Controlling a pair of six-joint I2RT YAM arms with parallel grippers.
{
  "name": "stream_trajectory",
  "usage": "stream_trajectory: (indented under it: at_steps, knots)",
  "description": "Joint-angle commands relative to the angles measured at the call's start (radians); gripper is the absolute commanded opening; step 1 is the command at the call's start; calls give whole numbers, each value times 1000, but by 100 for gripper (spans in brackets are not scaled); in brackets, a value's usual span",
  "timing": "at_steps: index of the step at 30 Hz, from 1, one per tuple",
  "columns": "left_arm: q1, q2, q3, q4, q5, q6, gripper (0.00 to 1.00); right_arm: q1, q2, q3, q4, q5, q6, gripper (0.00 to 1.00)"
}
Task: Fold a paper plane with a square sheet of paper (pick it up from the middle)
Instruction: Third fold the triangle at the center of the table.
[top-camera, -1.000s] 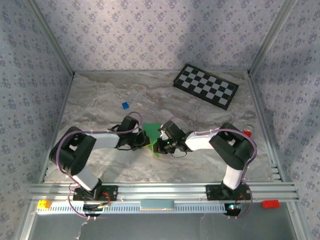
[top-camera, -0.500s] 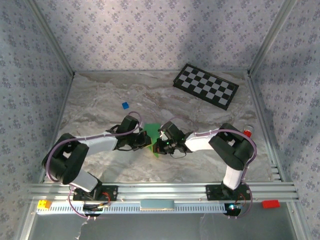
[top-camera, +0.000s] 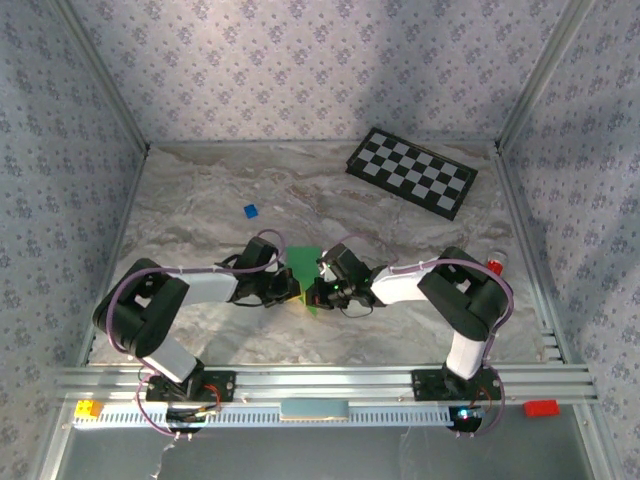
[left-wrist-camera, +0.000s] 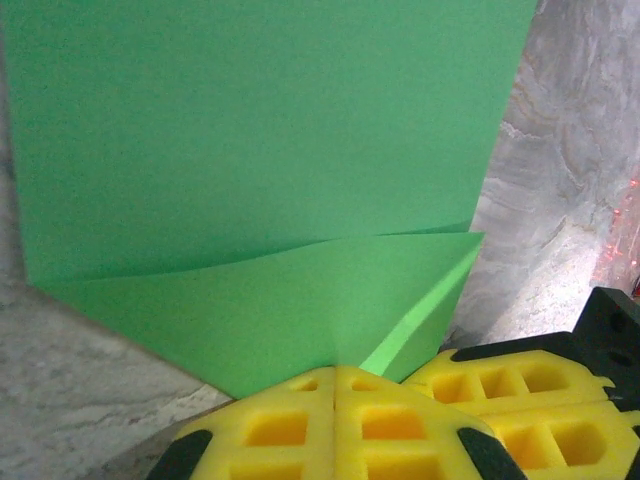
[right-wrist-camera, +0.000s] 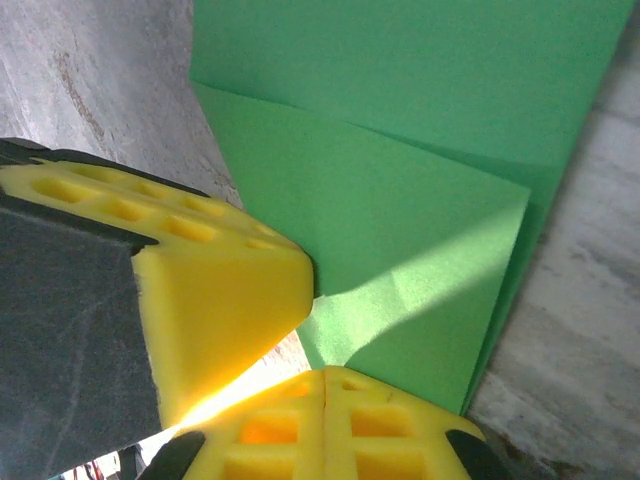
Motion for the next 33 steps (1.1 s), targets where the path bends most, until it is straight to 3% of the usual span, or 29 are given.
stream_trajectory:
  at_steps: [1, 33]
  knots:
    - [36, 31, -42, -57, -83, 55, 0, 3, 33, -39, -126, 62, 5, 0]
    - [274, 43, 53, -181, -40, 140, 0, 7, 16, -52, -134, 65, 0, 0]
